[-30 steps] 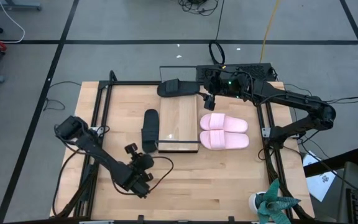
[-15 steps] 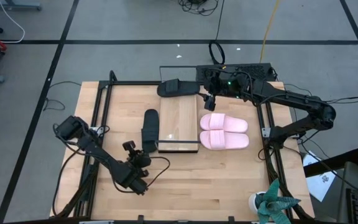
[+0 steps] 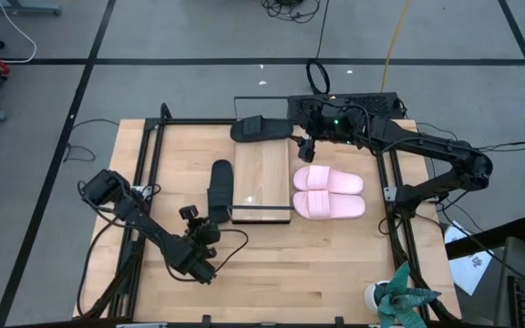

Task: Pick and place slides into the shelf
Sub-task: Put the black slide on the shelf

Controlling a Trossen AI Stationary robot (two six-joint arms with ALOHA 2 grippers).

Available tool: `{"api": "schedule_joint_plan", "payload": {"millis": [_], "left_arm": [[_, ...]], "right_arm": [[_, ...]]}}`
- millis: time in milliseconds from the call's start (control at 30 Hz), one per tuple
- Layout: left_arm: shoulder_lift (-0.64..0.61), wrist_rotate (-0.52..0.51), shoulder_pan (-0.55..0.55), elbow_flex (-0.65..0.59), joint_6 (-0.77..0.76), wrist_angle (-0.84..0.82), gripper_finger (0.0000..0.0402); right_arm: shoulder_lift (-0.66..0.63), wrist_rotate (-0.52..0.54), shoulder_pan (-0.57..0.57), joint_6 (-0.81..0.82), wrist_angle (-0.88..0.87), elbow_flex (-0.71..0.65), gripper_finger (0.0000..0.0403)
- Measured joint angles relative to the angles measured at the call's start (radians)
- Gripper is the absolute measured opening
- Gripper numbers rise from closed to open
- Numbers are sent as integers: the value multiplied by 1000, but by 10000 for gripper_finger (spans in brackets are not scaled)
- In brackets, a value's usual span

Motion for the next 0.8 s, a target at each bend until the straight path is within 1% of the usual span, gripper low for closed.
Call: {"api": "schedule_joint_plan", "payload": {"millis": [233, 400, 567, 667, 800], "left_arm": [[0, -9, 0, -1, -1, -4, 132], [0, -46, 3, -47, 3, 2, 165], [0, -122, 5, -101, 4, 17, 176], [0, -164, 15, -119, 6, 59, 177], [0, -166, 43, -151, 69, 169, 177]], "right_arm": [[0, 0, 25, 16, 1, 0, 258], [0, 0, 54, 29, 0, 0, 258], [0, 0, 75, 26, 0, 0, 258], [0, 0, 82, 13, 1, 0, 258], [0, 0, 84, 11, 0, 0, 258]]}}
